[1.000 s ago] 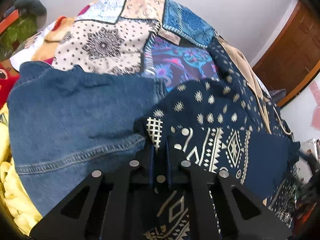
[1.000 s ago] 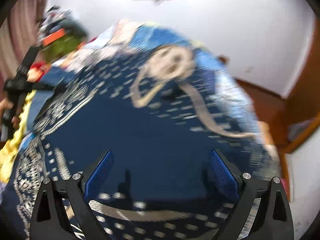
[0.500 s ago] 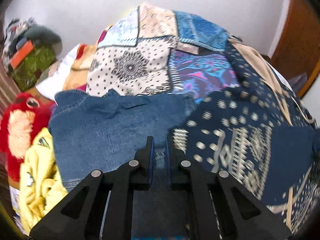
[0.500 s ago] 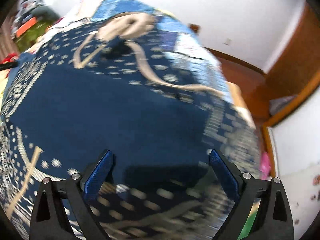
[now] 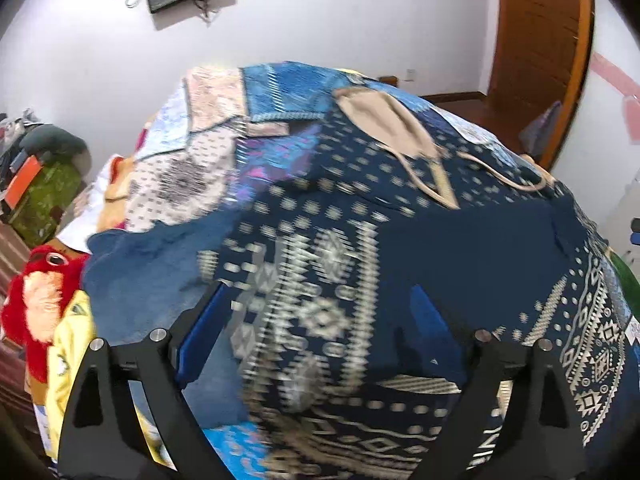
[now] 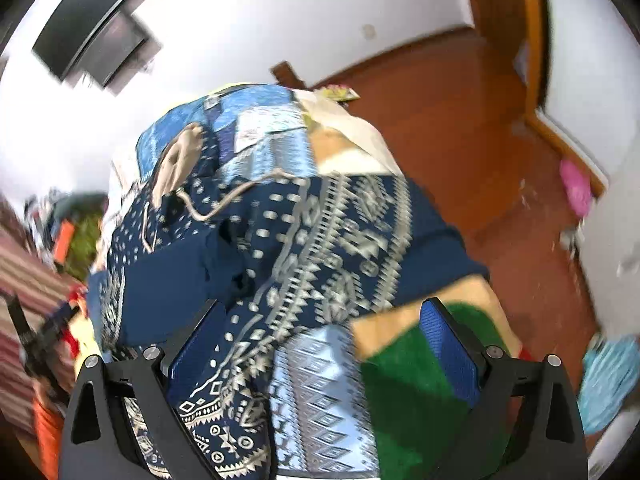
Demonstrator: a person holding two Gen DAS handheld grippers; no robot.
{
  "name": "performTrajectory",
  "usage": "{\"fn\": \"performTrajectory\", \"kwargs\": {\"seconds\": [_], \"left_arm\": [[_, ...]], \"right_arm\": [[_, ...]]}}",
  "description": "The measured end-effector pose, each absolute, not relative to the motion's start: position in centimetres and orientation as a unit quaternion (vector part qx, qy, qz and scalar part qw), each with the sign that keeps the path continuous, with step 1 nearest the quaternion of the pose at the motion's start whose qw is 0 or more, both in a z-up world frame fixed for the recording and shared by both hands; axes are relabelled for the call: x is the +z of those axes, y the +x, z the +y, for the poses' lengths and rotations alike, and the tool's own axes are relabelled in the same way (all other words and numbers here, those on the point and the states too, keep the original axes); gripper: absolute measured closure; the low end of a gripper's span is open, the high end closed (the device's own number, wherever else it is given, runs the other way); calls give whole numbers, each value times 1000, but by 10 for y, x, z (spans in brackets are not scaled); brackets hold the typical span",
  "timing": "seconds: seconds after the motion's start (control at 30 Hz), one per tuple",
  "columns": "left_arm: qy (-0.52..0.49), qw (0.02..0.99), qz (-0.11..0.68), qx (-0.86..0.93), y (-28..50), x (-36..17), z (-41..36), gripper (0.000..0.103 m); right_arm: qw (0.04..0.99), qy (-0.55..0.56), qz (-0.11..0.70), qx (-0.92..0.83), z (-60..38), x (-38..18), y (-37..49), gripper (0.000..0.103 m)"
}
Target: Fold large clothes
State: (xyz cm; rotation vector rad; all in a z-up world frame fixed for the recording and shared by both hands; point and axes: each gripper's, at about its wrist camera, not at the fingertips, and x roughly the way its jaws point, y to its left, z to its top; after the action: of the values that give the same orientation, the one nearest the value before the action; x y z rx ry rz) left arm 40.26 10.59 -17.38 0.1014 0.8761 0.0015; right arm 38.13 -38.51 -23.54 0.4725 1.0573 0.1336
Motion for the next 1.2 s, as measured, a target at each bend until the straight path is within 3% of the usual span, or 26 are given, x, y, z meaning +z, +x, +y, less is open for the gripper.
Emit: {"fn": "performTrajectory", "kwargs": {"seconds": [0.23, 0.5, 0.6, 0.67, 0.73, 0.77, 0.97, 1.2], "left_arm": [[30, 883, 468, -39, 422, -227, 59, 11], [30, 879, 472, -53, 462, -252, 29, 11], [48, 887, 458, -43, 476, -251, 17, 10], [46, 888, 455, -43, 484, -250, 13, 10], [42, 888, 457, -37, 491, -249, 10, 10], [37, 887, 459, -37, 492, -248, 10, 10], [2, 888, 457, -52, 473, -232, 28, 10], [34, 906, 421, -29, 433, -197, 57, 10]], "right_arm": [[783, 329, 522, 80, -407, -299, 398, 6], [796, 341, 499, 43, -408, -325, 442, 16], [806, 325, 495, 15, -408, -328, 461, 31], [814, 310, 491, -2, -408, -327, 470, 52], [822, 298, 485, -18, -410, -322, 477, 80], [825, 297, 480, -21, -410, -317, 478, 85], [857, 286, 429, 10, -393, -258, 476, 92], [913, 191, 346, 100, -312, -138, 458, 94]]}}
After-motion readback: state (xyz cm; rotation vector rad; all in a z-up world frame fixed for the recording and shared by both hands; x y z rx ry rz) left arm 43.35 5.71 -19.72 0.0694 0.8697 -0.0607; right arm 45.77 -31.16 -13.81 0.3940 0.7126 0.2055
